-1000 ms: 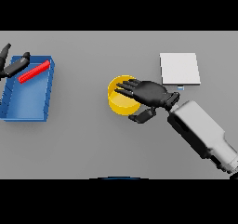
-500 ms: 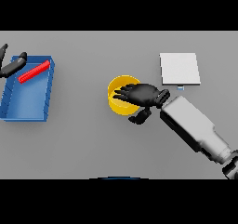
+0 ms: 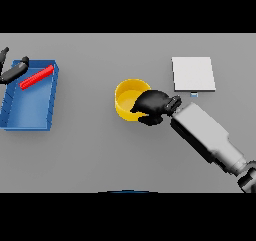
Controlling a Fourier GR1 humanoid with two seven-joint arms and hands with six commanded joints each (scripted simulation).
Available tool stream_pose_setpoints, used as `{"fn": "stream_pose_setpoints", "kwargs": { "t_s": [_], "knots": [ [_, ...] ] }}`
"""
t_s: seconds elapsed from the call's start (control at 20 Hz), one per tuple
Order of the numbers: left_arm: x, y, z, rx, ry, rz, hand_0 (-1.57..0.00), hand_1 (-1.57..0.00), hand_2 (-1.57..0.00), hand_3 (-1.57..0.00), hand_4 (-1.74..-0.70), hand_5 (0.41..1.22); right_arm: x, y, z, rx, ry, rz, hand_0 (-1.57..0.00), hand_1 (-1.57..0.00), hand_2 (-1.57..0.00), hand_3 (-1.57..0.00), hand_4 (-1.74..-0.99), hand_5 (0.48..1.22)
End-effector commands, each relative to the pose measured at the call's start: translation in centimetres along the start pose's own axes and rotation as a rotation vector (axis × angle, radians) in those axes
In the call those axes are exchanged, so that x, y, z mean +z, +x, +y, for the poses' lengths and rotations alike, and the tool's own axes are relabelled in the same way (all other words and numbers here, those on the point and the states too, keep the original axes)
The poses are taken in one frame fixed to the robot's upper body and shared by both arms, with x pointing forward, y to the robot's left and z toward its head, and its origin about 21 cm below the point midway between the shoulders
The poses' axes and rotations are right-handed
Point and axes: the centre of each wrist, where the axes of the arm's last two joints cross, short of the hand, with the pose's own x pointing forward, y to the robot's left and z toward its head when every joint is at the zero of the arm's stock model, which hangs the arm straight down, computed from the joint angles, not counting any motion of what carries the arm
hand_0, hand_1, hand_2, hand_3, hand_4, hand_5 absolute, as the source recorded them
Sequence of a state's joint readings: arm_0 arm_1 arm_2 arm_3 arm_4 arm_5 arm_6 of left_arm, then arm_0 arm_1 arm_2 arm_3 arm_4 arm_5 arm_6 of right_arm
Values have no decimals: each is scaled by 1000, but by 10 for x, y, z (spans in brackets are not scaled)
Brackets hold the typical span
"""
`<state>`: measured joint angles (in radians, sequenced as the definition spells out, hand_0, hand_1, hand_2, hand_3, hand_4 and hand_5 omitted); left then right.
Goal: Pick up the red beaker and tilt it to pour out 1 green nut into yellow bowl. Pick up the yellow bowl and place it on the metallic measuring scale.
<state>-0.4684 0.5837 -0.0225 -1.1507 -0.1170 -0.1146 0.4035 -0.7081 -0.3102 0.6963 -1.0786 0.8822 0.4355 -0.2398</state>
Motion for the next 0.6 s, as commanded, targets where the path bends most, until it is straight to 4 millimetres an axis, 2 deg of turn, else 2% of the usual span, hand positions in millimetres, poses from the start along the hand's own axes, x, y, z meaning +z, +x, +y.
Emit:
{"fn": "stream_pose_setpoints", "kwargs": {
  "t_s": [0.0, 0.15, 0.3, 0.55],
  "knots": [
    [-3, 5, 2, 0, 4, 4, 1, 1, 1, 1, -787, 707, 0, 0, 0, 6, 0, -7, -1114, -1094, -1071, -882, -1578, 1113],
    [-1, 4, 0, -10, 4, -1, 1, 1, 1, 1, -784, 711, -1, 3, -4, -6, 15, 6, -1337, -1327, -1246, -1066, -1658, 1166],
    [-1, 5, -2, -4, 1, -5, 1, 1, 1, 1, -785, 712, 2, 0, -6, -13, 31, 10, -1451, -1446, -1330, -1171, -1698, 1193],
    [0, 6, -1, -18, 12, -1, 1, 1, 1, 1, -775, 706, 18, -1, -27, -18, 3, 0, -1532, -1530, -1440, -1173, -1727, 1212]
  ]
}}
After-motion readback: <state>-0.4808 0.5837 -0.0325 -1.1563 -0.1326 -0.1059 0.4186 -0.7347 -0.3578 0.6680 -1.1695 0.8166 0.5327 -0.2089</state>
